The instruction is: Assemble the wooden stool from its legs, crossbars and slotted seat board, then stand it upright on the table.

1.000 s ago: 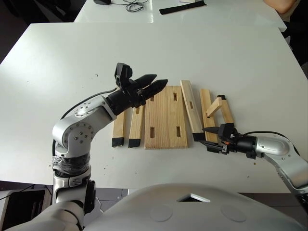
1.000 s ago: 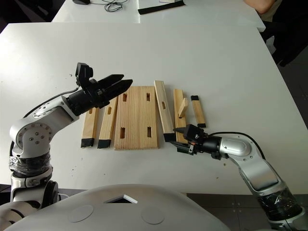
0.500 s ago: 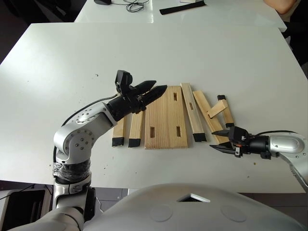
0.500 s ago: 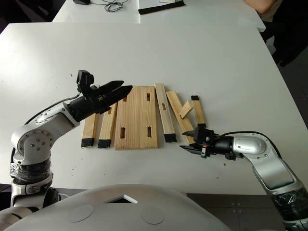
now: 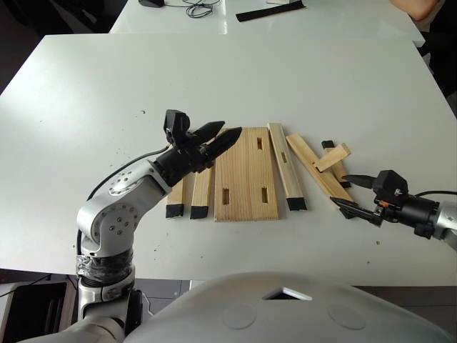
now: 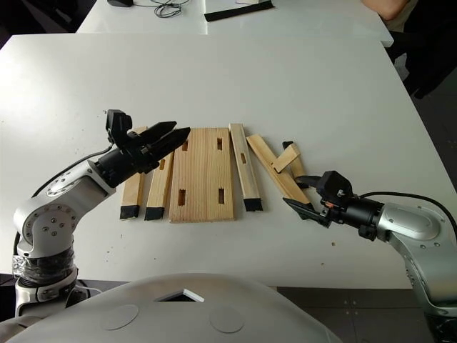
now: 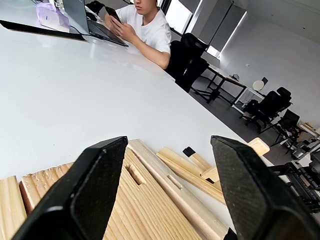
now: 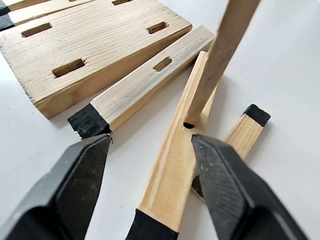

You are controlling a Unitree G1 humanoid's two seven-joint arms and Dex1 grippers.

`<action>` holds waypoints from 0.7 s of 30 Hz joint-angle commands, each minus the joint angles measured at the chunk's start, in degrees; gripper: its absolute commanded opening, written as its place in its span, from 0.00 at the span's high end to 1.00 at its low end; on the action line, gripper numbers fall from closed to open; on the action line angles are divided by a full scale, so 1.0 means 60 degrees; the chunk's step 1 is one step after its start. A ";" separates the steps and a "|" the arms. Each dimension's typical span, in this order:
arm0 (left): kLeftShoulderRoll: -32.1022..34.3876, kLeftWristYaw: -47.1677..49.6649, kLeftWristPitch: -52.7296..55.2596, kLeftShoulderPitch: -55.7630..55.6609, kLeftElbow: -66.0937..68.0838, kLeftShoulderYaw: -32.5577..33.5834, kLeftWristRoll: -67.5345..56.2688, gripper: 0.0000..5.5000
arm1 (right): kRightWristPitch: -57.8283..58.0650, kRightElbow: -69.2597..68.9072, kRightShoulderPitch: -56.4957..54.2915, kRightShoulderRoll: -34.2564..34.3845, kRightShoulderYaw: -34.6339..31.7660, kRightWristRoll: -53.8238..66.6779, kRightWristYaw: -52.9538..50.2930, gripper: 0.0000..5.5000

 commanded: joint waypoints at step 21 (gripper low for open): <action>0.0130 -0.0019 -0.0223 -0.0340 0.0331 -0.0149 0.0136 0.44 | -0.0244 0.1562 -0.0105 0.1419 0.0948 -0.1249 -0.1040 0.32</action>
